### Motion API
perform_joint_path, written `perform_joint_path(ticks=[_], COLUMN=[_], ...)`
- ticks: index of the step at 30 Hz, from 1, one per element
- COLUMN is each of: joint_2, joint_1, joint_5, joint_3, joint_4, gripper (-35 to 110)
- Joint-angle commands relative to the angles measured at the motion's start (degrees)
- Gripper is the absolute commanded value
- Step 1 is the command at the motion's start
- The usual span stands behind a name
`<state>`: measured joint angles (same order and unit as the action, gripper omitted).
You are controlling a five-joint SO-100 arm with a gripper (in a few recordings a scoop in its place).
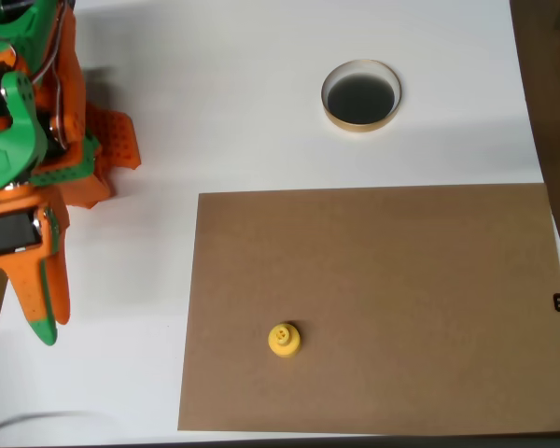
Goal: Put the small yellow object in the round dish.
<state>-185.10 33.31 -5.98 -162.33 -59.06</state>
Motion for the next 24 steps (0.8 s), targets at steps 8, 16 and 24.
perform_joint_path(ticks=[8,16,24], joint_2=[19.2,34.2,43.6], joint_1=[-2.8,-5.4,-12.2], joint_5=[-1.1,-2.7,-9.9], joint_3=[15.8,23.9,29.4], joint_4=[3.9,4.4,1.4], gripper=[16,18,21])
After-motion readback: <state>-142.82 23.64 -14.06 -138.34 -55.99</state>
